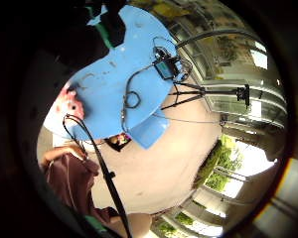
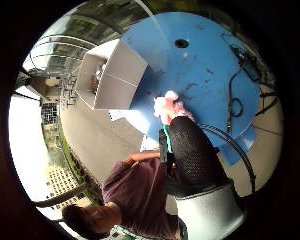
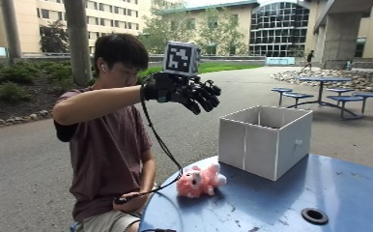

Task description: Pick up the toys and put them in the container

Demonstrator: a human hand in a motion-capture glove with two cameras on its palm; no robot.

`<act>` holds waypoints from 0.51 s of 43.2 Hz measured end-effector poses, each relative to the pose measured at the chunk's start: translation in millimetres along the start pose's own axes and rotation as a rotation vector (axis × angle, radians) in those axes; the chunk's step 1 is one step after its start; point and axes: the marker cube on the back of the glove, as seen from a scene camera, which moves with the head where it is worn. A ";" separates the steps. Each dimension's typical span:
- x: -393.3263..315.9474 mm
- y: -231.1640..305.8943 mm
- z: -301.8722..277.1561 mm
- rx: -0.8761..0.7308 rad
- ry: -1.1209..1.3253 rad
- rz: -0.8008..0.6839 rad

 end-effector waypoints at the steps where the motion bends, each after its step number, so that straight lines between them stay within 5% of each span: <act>1: 6.6 4.9 -5.9 0.008 -0.001 0.016; 12: 25.6 32.5 -25.7 0.047 -0.033 0.060; 22: -6.0 0.5 68.6 -0.011 -0.106 0.033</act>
